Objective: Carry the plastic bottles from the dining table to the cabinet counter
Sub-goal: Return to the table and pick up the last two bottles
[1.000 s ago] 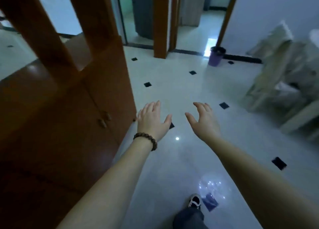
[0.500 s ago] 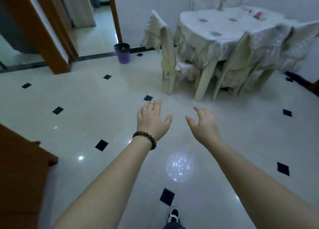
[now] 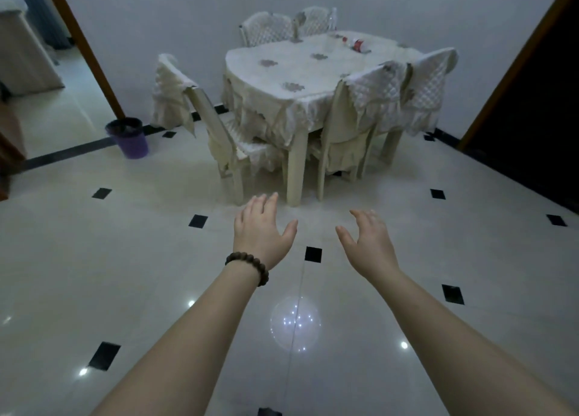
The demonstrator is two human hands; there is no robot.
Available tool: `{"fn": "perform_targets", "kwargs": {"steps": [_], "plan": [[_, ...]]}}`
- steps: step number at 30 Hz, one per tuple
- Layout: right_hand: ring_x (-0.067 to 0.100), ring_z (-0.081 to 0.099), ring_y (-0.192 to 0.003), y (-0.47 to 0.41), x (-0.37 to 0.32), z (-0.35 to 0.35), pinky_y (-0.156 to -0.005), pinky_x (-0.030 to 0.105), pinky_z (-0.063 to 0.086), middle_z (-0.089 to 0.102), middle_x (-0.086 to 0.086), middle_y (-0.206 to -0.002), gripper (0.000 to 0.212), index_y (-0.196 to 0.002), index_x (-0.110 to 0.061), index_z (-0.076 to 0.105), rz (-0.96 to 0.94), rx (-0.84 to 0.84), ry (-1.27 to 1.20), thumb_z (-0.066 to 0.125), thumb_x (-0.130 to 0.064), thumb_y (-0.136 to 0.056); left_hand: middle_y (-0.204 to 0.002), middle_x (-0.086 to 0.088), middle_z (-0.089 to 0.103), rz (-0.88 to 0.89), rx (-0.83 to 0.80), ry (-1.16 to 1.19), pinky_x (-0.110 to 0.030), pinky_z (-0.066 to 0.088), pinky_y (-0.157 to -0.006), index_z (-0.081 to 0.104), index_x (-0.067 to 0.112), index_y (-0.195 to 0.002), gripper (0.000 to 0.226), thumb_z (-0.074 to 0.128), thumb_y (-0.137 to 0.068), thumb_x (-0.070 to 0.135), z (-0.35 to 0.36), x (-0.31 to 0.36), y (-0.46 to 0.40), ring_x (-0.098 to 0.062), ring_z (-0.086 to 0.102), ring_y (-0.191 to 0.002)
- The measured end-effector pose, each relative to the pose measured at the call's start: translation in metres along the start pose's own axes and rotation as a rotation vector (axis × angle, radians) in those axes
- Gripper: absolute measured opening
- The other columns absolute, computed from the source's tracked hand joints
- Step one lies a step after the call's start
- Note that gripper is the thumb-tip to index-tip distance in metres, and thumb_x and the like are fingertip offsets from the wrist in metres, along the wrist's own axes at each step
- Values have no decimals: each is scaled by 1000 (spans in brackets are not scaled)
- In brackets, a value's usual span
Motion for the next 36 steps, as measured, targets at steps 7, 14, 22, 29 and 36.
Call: {"fn": "perform_targets", "kwargs": {"steps": [7, 14, 22, 29, 36], "plan": [[23, 21, -143, -77, 33, -14, -117, 33, 15, 37, 8, -149, 55, -142, -12, 38, 62, 38, 9, 48, -38, -95, -155, 0, 28, 64, -55, 16, -42, 14, -118, 26, 22, -149, 70, 42, -91, 56, 35, 44, -93, -18, 17, -145], [24, 20, -143, -199, 52, -31, -118, 36, 16, 36, 8, -150, 56, -143, -12, 37, 98, 100, 1, 48, -39, -95, -154, -1, 29, 151, -58, 12, -42, 13, -119, 26, 21, -149, 69, 42, -91, 56, 59, 81, -222, -18, 17, -145], [24, 22, -143, -318, 101, -66, -117, 34, 16, 39, 7, -148, 56, -142, -12, 39, 183, 180, 0, 48, -41, -95, -154, -1, 30, 273, -76, 3, -42, 15, -118, 27, 22, -148, 69, 42, -91, 57, 98, 152, -360, -19, 20, -144], [27, 28, -139, -386, 197, -122, -116, 36, 20, 43, 10, -143, 52, -139, -10, 43, 297, 261, -3, 51, -36, -94, -152, -1, 33, 396, -131, 4, -42, 17, -117, 29, 21, -147, 69, 42, -90, 57, 168, 262, -439, -19, 21, -144], [27, 30, -138, -473, 336, -191, -115, 38, 23, 45, 9, -142, 52, -138, -10, 43, 334, 299, 17, 51, -36, -94, -151, -3, 34, 447, -150, 8, -43, 18, -117, 30, 21, -147, 68, 45, -90, 55, 256, 395, -518, -21, 22, -143]]}}
Point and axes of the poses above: each hand's wrist, its own y-axis away from the middle knuckle, its own z-axis out of the palm, x = y × z, the point moved 8 cm from there along -y, towards the middle knuckle
